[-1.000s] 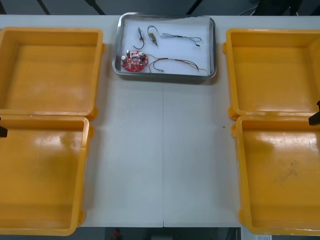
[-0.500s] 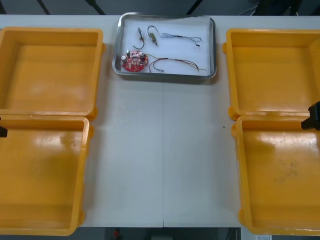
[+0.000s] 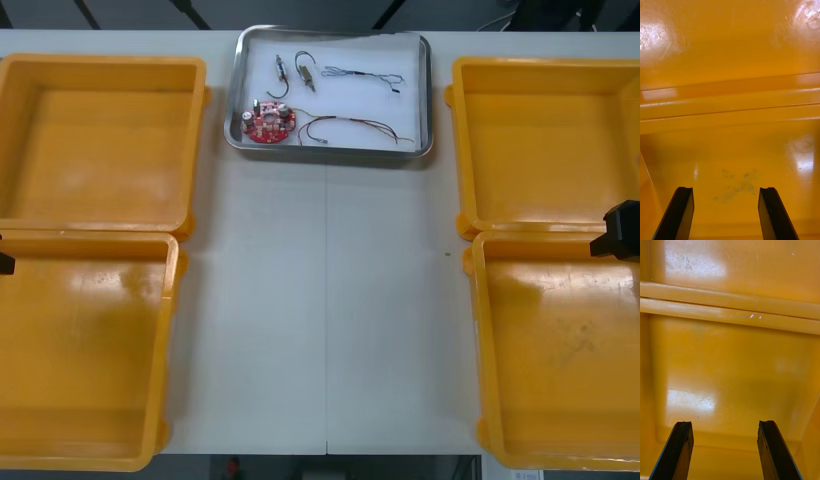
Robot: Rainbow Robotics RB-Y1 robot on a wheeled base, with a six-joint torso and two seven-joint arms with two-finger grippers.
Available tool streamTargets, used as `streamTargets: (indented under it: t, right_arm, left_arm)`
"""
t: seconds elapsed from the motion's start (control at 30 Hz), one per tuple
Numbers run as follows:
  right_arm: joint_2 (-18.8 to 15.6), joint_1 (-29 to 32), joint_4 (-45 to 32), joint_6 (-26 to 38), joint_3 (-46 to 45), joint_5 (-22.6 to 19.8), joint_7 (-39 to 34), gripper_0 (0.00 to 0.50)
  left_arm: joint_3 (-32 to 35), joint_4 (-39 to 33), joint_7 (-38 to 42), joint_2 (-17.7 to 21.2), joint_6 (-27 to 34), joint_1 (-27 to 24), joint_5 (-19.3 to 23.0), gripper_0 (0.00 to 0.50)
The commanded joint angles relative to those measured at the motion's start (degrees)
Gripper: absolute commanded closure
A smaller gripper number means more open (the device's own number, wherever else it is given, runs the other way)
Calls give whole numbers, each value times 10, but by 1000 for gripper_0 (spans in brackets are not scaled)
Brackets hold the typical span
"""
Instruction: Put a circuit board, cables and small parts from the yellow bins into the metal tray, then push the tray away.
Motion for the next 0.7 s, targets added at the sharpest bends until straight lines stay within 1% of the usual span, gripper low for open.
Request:
streamTargets:
  t: [0.03,0.7]
  right_arm:
    - [5,4,-15,3,-11,5,13,0]
    - [5,4,-15,3,-11,5,13,0]
  left_arm:
    - [15,-12,25,26,-5,10,-5,0]
    - [15,-12,25,26,-5,10,-5,0]
